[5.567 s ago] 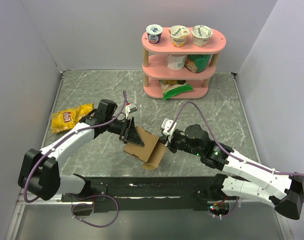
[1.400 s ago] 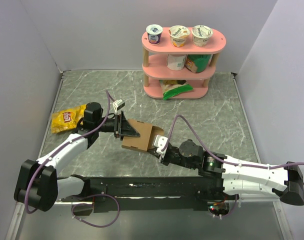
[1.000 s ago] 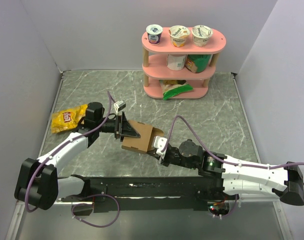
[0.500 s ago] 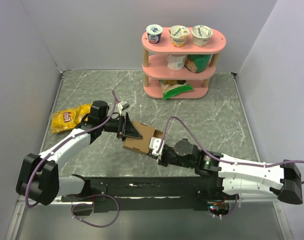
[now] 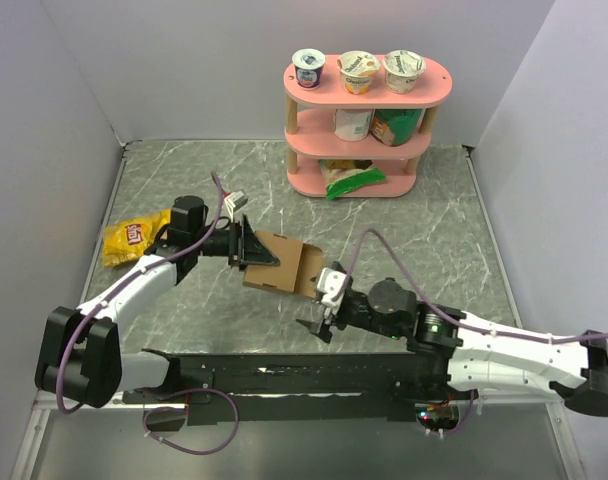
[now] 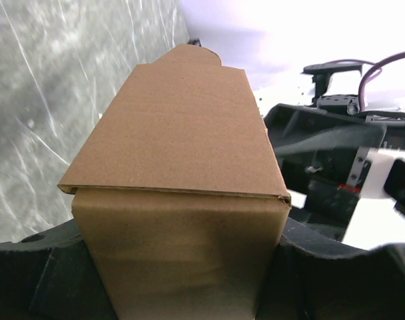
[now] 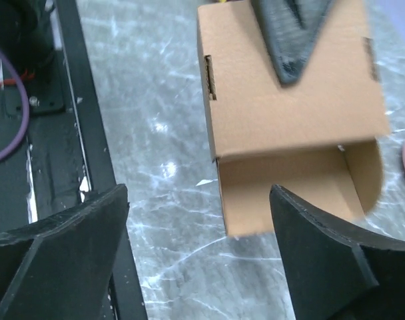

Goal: Fold the paper box

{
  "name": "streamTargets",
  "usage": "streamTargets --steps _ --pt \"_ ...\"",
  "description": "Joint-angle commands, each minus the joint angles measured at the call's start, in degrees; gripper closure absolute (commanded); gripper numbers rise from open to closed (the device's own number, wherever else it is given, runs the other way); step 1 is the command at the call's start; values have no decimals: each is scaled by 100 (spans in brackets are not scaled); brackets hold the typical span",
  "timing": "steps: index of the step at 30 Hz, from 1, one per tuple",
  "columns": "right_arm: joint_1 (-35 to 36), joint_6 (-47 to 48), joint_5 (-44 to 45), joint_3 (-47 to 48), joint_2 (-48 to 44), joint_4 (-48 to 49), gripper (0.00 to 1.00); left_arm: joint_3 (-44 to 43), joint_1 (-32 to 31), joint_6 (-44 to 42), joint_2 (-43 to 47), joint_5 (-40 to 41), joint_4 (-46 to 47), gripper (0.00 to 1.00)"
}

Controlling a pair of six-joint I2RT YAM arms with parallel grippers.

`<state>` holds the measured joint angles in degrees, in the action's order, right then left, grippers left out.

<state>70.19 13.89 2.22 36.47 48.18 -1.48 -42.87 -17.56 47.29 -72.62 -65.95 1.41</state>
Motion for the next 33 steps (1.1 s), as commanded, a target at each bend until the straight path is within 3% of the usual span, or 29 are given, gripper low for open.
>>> streamTargets --steps 1,3,6,7,9,12,17,23,28,33 --pt "-224 -474 446 141 -660 -186 4 -28 174 97 178 -146 597 59" --pt "-891 -937 289 150 -731 -326 4 -37 200 96 248 -163 650 59" --pt "-2051 -1641 -169 71 -557 -503 15 -37 209 262 362 -234 965 59" --pt "-2315 -1818 -326 36 -486 -538 24 -2 209 333 423 -234 1071 59" --pt "-3007 -2177 -503 -43 -180 -582 28 42 218 535 511 -295 1414 59" --pt "-3458 -2487 -573 -157 312 -451 36 77 209 728 634 -287 1766 59" --pt "-3442 -2610 -635 0 1051 304 36 139 209 765 635 -243 1802 59" --pt "-3039 -2760 -504 562 1491 516 35 69 122 405 495 126 1380 59" --pt "-2599 -2866 -556 598 1484 973 34 51 -98 448 301 363 1468 59" --pt "-2159 -2822 -398 651 1299 1115 34 -98 -309 -79 152 891 931 59"
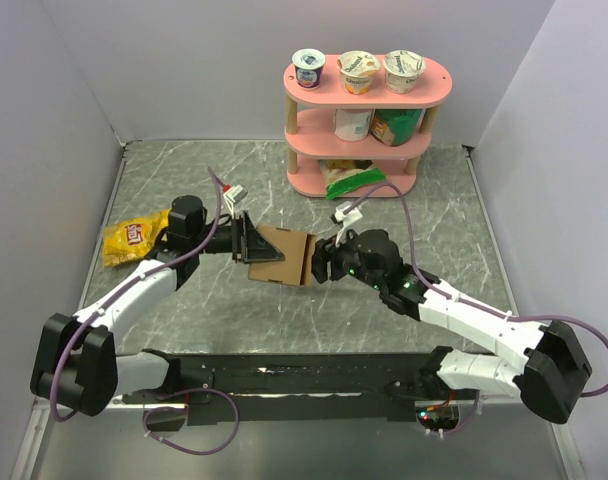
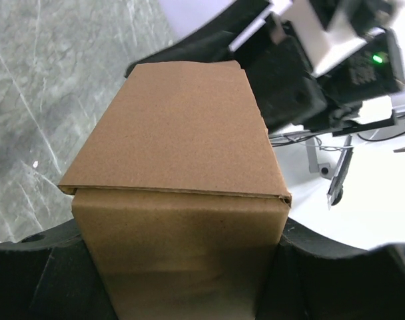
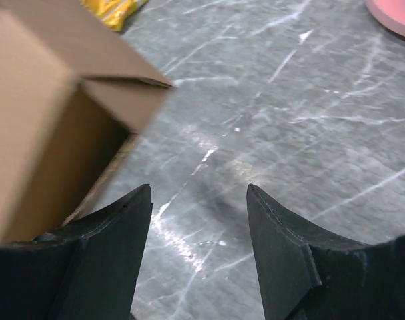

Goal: Fold the paper box

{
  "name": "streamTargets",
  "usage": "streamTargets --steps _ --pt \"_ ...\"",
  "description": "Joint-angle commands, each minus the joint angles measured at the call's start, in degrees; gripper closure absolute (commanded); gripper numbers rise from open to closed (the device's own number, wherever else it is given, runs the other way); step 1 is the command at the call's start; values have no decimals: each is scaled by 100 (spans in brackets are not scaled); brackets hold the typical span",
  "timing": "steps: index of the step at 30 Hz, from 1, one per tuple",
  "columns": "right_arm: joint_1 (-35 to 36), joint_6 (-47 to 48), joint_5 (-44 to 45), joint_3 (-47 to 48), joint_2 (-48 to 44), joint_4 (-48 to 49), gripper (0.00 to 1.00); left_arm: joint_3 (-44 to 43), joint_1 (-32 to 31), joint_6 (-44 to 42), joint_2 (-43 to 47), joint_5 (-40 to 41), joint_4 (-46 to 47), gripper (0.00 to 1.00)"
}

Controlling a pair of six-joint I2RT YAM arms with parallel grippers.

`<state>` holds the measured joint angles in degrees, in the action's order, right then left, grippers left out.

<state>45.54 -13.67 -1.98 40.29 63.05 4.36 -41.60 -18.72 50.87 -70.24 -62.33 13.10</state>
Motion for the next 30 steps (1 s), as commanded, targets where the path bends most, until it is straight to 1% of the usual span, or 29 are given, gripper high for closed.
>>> streamTargets --steps 1,4,6,7,8,11,12,14,16,17,18,19,20,21,22,23,25,26,28,29,30 --pt "341 -22 39 321 -187 513 33 -208 -219 -412 -104 537 -177 59" --pt "482 144 22 435 -21 513 34 -173 -377 -210 -183 581 165 59" --pt "526 285 -223 540 198 496 33 -234 -596 -183 -306 660 245 59" --pt "587 425 -250 741 373 391 33 -269 -685 -200 -359 739 193 59" --pt "675 531 -85 830 436 251 34 -339 -851 -244 -472 818 140 59" --pt "895 743 127 1077 568 83 33 -288 -1028 -192 -648 1126 69 60" --pt "904 726 127 1103 586 74 32 -217 -1028 -96 -667 1161 357 60" --pt "922 638 180 1130 621 74 31 -42 -1028 158 -702 1275 648 60" --pt "913 524 416 1165 673 -48 26 -14 -1037 169 -702 1380 729 60" --pt "904 480 522 1182 691 -154 23 -93 -1037 -66 -667 1451 590 60" --pt "878 471 819 1200 700 -372 17 -180 -1037 -304 -632 1564 379 60" --pt "878 436 961 1183 683 -409 14 -321 -1037 -619 -605 1774 -484 60" --pt "808 462 1128 1165 657 -584 12 -722 -1037 -1397 -596 2333 -971 60" --pt "755 471 1312 1095 622 -820 9 -926 -1046 -1761 -596 2696 -1542 60" --pt "711 523 1697 1034 543 -901 8 -1085 -1046 -2061 -588 2986 -1904 60" --pt "589 549 1823 964 481 -980 8 -1322 -1046 -2516 -553 3624 -2430 60" --pt "404 559 2086 735 245 -1095 8 -1534 -1098 -3045 -596 4313 -2803 60" --pt "325 576 2157 647 148 -1087 7 -1752 -1264 -3205 -710 5047 -3135 60" --pt "131 576 2367 419 -133 -1043 7 -2008 -1502 -3582 -929 5763 -3392 60" --pt "87 567 2491 366 -230 -1034 7 -2244 -1868 -3723 -1200 6132 -3506 60" --pt "-9 533 2579 243 -310 -990 6 -2369 -2063 -3882 -1377 6936 -3586 60"
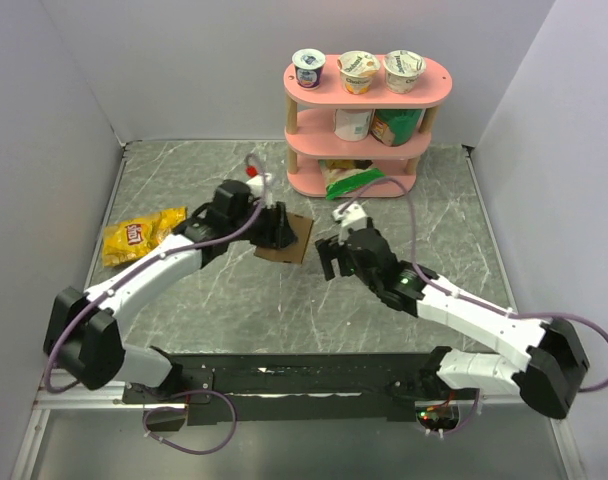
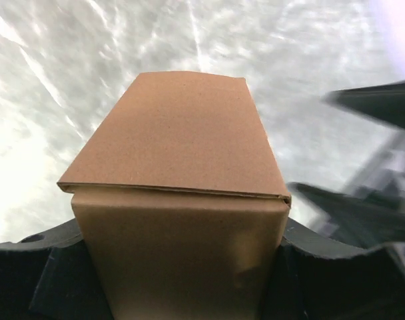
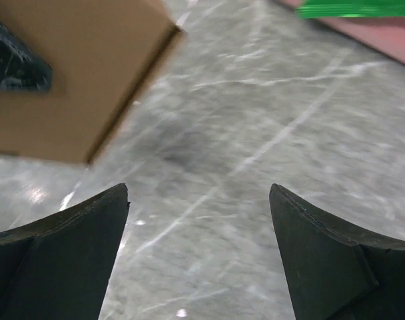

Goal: Fold the paper box

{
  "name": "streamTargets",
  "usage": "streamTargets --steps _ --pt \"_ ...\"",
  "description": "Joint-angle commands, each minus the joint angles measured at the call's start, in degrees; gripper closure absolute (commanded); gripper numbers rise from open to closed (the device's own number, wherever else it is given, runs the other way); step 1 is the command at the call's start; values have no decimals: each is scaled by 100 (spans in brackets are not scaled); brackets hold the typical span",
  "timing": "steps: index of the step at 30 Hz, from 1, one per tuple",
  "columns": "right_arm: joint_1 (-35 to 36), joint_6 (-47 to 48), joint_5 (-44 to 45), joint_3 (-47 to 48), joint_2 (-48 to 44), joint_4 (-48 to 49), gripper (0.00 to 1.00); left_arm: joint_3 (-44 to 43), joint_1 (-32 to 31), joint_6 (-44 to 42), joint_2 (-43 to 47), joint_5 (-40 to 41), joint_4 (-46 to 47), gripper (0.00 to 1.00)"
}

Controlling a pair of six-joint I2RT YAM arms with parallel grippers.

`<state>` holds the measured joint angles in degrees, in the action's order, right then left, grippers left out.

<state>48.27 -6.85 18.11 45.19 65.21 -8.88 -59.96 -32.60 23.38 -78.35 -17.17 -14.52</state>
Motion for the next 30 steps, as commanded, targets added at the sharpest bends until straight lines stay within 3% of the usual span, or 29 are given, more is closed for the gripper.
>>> streamTargets --steps 1,7,10,15,18,22,23,30 --pt "-327 -167 658 -300 -701 387 6 -795 -834 -1403 -768 2742 -911 60" --pt "-441 -159 1256 -651 -1431 554 5 -1070 -1767 -2685 -2279 5639 -789 61" --pt "-459 -150 1292 -836 -1722 712 5 -1044 -1978 -3153 -2606 6425 -438 59" --pt "-459 -176 1257 -1029 -1880 844 4 -421 -2443 -4207 -2738 7393 1019 36" --pt "-468 -211 1195 -1082 -1889 862 4 -156 -2690 -4623 -3133 7710 1584 18" --pt "-477 -211 1134 -1074 -1933 871 4 -322 -2989 -4246 -3696 7782 1190 7" --pt "-477 -220 1133 -1074 -1951 862 4 -410 -3015 -4106 -3679 7712 875 1" --pt "-468 -264 1204 -1065 -2293 582 3 -911 -3287 -3279 -3170 6938 4 4"
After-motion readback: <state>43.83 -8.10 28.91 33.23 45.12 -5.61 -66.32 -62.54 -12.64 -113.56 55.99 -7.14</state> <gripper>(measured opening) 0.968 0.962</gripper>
